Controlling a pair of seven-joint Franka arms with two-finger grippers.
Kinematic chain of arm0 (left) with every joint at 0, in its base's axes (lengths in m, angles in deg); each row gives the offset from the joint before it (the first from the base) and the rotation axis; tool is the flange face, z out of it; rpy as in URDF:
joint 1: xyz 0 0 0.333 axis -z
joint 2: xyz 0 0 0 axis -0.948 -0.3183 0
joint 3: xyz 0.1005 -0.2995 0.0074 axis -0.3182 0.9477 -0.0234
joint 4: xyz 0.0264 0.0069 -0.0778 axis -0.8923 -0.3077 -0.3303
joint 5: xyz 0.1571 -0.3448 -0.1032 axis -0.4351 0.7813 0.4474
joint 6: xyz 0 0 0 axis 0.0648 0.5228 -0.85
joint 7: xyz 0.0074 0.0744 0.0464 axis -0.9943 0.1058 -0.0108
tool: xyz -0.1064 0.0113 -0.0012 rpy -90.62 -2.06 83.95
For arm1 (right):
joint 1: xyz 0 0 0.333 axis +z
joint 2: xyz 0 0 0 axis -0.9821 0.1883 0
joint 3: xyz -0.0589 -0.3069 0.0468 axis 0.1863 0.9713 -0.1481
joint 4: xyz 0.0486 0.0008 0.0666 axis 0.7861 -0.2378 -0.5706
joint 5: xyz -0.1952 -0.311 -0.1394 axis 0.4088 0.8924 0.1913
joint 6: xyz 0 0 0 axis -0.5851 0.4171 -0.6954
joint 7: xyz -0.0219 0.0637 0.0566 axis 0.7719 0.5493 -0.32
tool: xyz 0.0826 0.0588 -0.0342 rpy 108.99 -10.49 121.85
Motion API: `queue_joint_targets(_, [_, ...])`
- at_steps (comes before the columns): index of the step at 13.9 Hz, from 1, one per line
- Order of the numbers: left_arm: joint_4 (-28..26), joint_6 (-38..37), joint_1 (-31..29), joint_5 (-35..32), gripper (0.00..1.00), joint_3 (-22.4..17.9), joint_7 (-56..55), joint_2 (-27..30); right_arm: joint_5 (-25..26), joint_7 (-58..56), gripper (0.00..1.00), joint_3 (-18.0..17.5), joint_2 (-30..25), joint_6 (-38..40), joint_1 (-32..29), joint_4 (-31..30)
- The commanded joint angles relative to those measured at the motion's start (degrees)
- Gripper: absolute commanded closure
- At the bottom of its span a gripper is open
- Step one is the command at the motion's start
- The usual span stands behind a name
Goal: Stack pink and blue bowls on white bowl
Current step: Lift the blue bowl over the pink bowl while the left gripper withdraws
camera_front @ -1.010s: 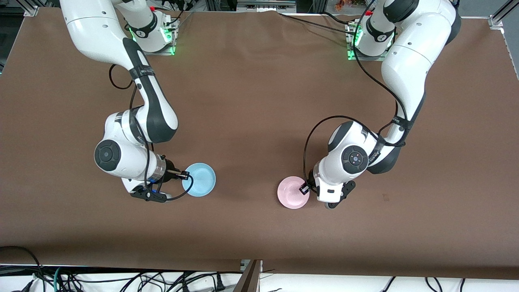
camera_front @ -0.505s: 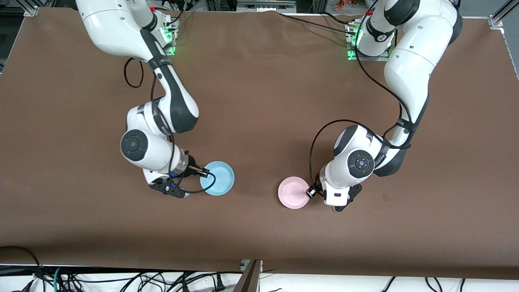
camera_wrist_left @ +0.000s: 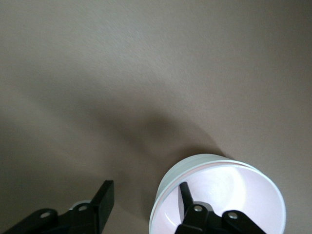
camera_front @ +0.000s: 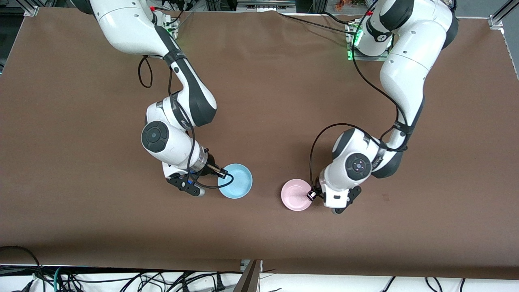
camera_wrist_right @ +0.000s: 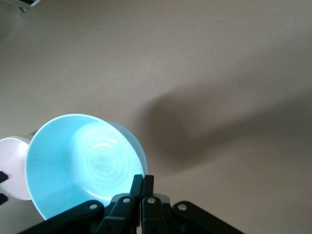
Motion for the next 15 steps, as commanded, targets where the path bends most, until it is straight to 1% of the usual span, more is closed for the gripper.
queue_joint_targets(1, [5.3, -9.4, -0.2, 3.2, 0.34, 0.7, 0.9, 1.6, -4.6, 2.2, 1.00, -0.3, 1.2, 0.3, -0.4, 3.9])
queue_joint_targets(3, [9.4, -16.3, -0.4, 7.5, 0.28, 1.5, 0.8, 3.0, -5.4, 4.6, 1.00, -0.4, 1.6, -0.8, -0.3, 4.9])
queue_joint_targets(4, [10.7, -20.0, -1.0, 10.0, 0.26, 1.4, 1.0, 4.8, -5.6, 7.0, 1.00, -1.4, 2.0, -2.7, -0.2, 5.2])
queue_joint_targets(5, [11.2, -22.9, -2.8, 11.2, 0.23, 1.5, 1.7, 6.5, -5.7, 9.5, 1.00, -3.3, 2.4, -5.8, -0.3, 5.2])
queue_joint_targets(6, [11.2, -26.0, -5.1, 11.7, 0.22, 1.9, 6.0, 8.7, -5.7, 12.5, 1.00, -4.6, 3.1, -9.2, -0.3, 5.2])
queue_joint_targets(9, [11.1, -35.6, -11.0, 11.6, 0.21, 2.1, 26.9, 16.2, -5.7, 18.5, 1.00, -9.1, 6.6, -20.1, 0.3, 6.5])
queue_joint_targets(10, [11.1, -38.0, -13.0, 11.4, 0.21, 2.0, 33.4, 18.1, -5.6, 19.9, 1.00, -9.7, 8.2, -22.9, 1.3, 7.8])
queue_joint_targets(12, [11.0, -41.3, -17.1, 10.7, 0.21, 1.4, 45.7, 21.0, -5.6, 23.2, 1.00, -9.7, 11.7, -28.7, 4.0, 10.3])
queue_joint_targets(13, [10.7, -41.8, -19.0, 8.6, 0.21, 1.4, 51.6, 22.2, -5.6, 24.1, 1.00, -9.7, 13.4, -32.5, 5.3, 11.2])
queue_joint_targets(15, [10.3, -41.9, -20.8, 2.8, 0.21, 1.4, 63.0, 23.5, -5.6, 24.2, 1.00, -9.7, 16.7, -38.9, 7.7, 12.6])
